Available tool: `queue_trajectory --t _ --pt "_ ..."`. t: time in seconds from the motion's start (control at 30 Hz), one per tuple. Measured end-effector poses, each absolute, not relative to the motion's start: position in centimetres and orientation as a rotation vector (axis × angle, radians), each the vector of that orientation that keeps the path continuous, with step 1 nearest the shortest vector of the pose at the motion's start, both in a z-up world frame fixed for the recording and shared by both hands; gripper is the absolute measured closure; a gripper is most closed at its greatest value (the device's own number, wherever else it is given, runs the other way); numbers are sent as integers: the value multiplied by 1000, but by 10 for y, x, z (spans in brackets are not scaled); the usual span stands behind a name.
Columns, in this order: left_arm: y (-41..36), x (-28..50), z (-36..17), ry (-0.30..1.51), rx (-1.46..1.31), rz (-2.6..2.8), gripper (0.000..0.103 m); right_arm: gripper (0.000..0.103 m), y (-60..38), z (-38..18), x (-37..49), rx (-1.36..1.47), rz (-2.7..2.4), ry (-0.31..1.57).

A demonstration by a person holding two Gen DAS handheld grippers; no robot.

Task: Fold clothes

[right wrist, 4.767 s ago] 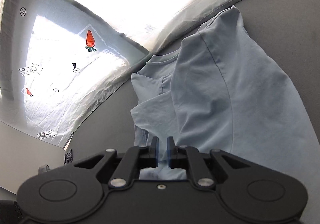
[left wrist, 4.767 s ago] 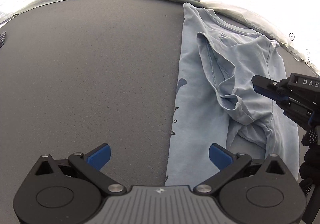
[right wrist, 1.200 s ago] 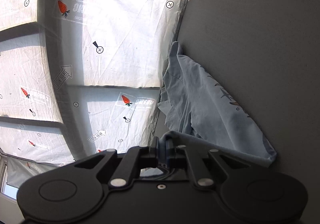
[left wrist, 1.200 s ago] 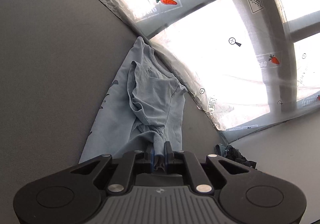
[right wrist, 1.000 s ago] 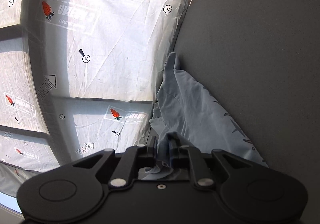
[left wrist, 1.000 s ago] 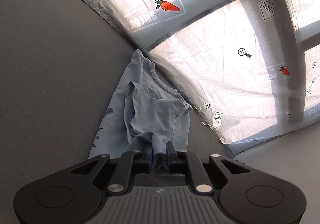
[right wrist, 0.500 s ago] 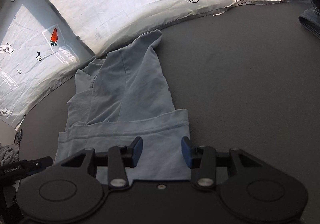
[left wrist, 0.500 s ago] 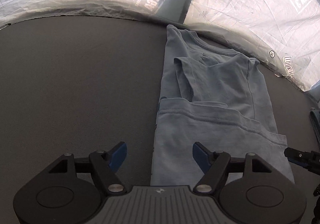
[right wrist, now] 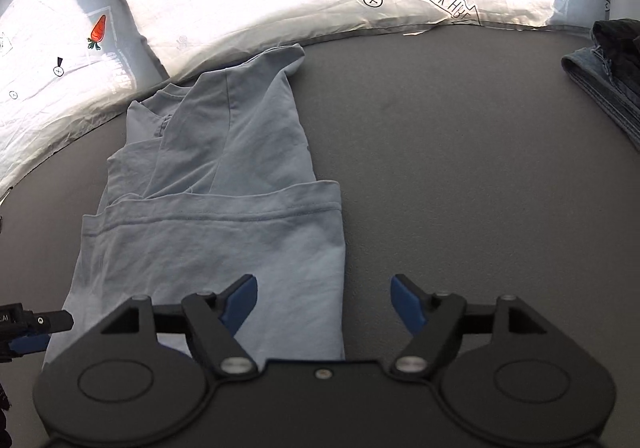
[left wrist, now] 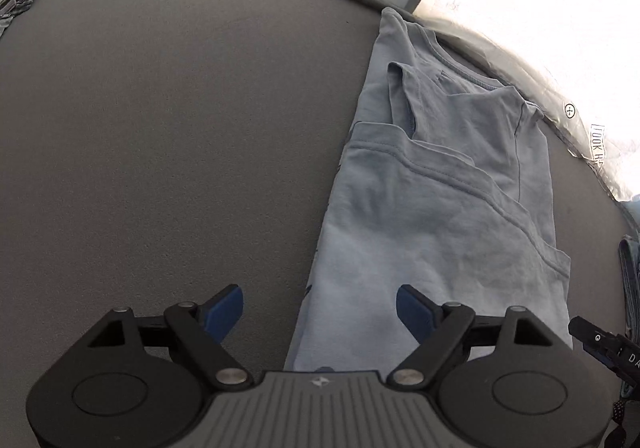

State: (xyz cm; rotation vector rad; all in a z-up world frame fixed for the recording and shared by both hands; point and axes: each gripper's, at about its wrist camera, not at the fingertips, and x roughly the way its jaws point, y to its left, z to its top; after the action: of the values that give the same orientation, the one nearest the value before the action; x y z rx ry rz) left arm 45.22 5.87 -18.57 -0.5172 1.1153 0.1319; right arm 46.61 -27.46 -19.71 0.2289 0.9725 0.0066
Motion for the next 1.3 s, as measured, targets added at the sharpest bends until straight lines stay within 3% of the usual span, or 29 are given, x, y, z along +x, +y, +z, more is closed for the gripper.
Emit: queue_trajectory --t 0.37,0.6,0.8,0.83,0.87,0.93,1.03,1.3 --pt "82 401 -202 1140 -921 108 14 24 -334 -236 379 987 -74 979" --pt "88 396 -215 1115 -1102 80 14 25 -335 -260 366 1249 -17 995" --pt "81 405 -224 1097 -1174 59 17 43 -326 -264 383 1216 -30 980" --pt "79 407 -222 1098 -1153 64 23 45 -323 -261 387 1182 -26 982" --pt "77 409 -220 1091 -1125 62 32 56 -319 -259 392 1146 -23 987" --pt "74 414 -221 1099 -1072 52 82 75 -315 -258 399 1081 -24 1011" --pt "81 409 -225 1093 -1123 72 90 88 -320 -257 397 1122 25 982" --pt "83 369 -188 995 -1093 60 95 92 -329 -235 354 1180 104 915"
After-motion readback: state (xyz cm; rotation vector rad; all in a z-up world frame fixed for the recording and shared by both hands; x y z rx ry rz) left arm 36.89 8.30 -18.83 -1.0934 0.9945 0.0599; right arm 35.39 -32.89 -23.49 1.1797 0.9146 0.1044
